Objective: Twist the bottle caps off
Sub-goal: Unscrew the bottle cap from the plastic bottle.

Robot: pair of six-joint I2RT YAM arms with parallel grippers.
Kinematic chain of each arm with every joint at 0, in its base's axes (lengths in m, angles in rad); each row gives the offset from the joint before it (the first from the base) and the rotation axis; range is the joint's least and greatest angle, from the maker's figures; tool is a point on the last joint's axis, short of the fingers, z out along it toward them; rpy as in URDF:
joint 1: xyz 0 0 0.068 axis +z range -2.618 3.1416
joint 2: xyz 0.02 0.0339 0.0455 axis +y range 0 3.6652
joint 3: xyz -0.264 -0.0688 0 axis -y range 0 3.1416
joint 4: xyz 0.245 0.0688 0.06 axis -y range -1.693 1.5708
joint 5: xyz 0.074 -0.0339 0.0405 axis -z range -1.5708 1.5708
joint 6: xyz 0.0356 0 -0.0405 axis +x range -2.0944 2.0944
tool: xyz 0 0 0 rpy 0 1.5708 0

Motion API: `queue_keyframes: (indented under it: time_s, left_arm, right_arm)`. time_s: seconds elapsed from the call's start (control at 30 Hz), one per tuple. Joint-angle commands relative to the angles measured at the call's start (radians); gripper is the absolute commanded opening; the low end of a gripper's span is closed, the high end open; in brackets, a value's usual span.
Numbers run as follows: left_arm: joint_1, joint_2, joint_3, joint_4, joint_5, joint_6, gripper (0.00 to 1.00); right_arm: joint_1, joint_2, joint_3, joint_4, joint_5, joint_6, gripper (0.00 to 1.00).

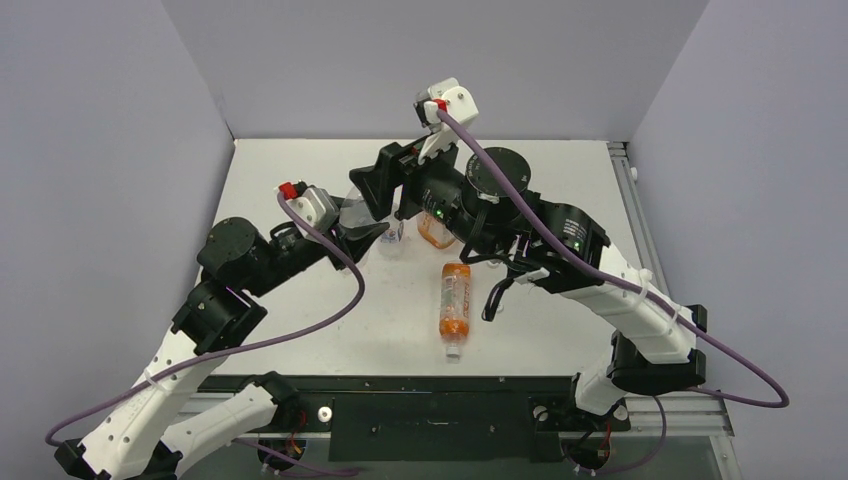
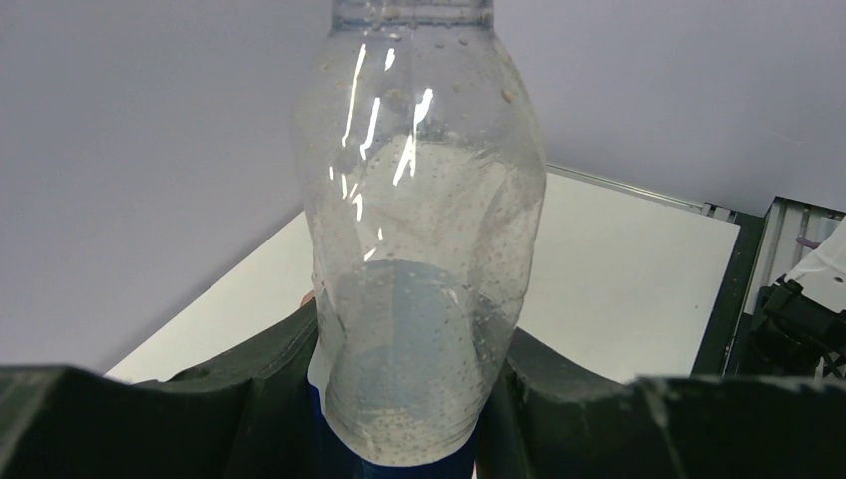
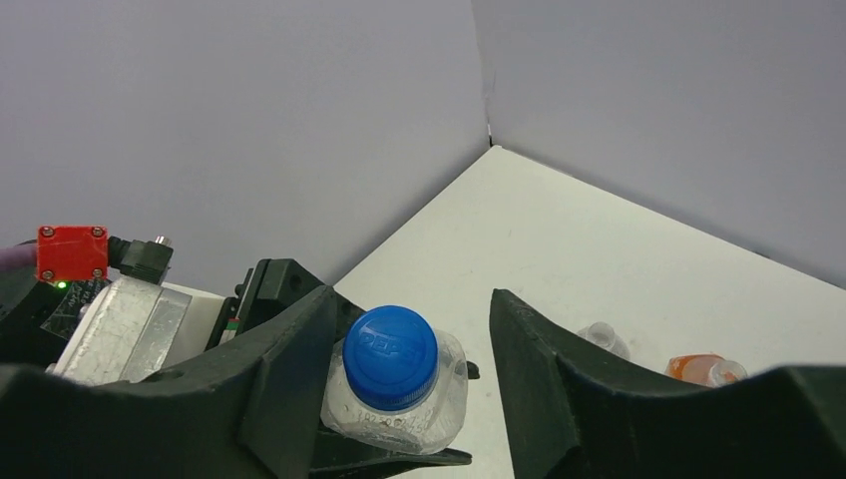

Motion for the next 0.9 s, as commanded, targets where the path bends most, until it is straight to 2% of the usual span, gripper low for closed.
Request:
queue_keyframes:
  time_s: [0.0,0.13,0.23,0.3,0.57,0.7,0.77,0.87]
  left_arm:
    - [0.000,0.002,0.008,0.044,-0.052,-0.008,0.00]
    - [0.000,0.001,0.007,0.051,-0.048,-0.019,0.00]
    - [0.000,0.002,0.011,0.052,-0.044,-0.029,0.00]
    - [0.001,0.001,0.012,0.054,-0.041,-0.033,0.00]
    - [0.000,0.003,0.019,0.063,-0.033,-0.048,0.00]
    - [-0.001,0.012,0.033,0.052,-0.032,-0.059,0.00]
    - [-0.001,0.012,0.032,0.052,-0.027,-0.059,0.00]
    - [-0.001,0.007,0.027,0.055,-0.027,-0.058,0.00]
  right_arm:
    - [0.004,-0.027,0.013,0.035,0.013,0.016,0.51]
    - [-0.005,-0.022,0.003,0.041,-0.001,0.027,0.45]
    - [-0.024,-0.006,0.012,0.025,-0.021,0.041,0.52]
    - [-0.032,0.003,0.017,0.020,-0.029,0.047,0.54]
    - [-0.045,0.014,0.022,0.035,-0.047,0.051,0.49]
    - [-0.045,0.032,0.051,0.011,-0.063,0.048,0.53]
    - [-0.044,0.038,0.059,0.009,-0.065,0.047,0.50]
    - [-0.044,0.025,0.043,0.026,-0.053,0.041,0.37]
